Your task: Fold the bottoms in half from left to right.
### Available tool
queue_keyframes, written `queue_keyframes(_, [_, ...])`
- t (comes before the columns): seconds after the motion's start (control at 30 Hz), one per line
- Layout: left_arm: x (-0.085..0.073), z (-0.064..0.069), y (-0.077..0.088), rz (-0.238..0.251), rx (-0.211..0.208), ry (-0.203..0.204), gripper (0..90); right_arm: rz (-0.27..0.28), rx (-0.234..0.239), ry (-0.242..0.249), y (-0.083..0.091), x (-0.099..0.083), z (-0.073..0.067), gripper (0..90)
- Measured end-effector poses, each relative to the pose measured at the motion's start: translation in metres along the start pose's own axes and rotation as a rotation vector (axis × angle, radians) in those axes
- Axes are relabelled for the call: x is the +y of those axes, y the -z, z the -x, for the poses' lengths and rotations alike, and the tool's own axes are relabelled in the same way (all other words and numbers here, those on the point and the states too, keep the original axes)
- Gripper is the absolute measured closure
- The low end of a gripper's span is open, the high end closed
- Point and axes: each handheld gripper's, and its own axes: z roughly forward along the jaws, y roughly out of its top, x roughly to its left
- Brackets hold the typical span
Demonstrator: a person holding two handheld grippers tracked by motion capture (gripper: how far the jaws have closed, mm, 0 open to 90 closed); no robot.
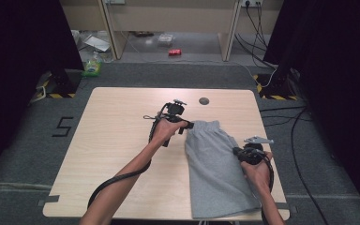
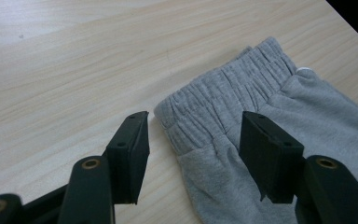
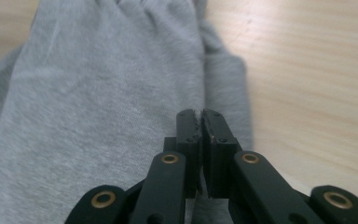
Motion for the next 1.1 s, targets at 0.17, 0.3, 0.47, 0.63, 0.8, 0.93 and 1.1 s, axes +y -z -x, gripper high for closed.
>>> queue_keyframes(0.17, [0.001, 0.002, 0.000, 0.004, 0.001, 0.001, 42.4, 0.027, -0.033, -0.013, 0.010, 0.005, 0.010, 86.4])
queue_keyframes(0.3, [0.000, 0.003, -0.003, -0.002, 0.006, -0.001, 42.2, -0.006, -0.050, -0.030, 0.005, 0.000, 0.020, 86.4])
queue_keyframes(0.47, [-0.001, 0.004, -0.010, -0.012, 0.008, 0.001, 42.1, -0.016, -0.057, -0.056, 0.004, -0.005, 0.021, 74.2])
queue_keyframes(0.63, [-0.003, 0.003, -0.015, -0.011, 0.012, 0.008, 40.7, -0.016, -0.064, -0.013, 0.030, -0.008, 0.010, 65.2])
queue_keyframes(0.8, [-0.006, 0.002, -0.018, -0.014, 0.013, 0.015, 39.4, -0.036, -0.018, -0.005, 0.066, -0.043, -0.003, 62.2])
queue_keyframes(0.93, [-0.006, 0.003, -0.020, -0.009, 0.014, 0.022, 38.0, -0.049, -0.005, 0.001, 0.084, -0.063, -0.008, 62.8])
queue_keyframes(1.1, [-0.006, 0.004, -0.023, -0.011, 0.013, 0.022, 36.8, -0.092, 0.009, -0.001, 0.087, -0.079, -0.013, 64.3])
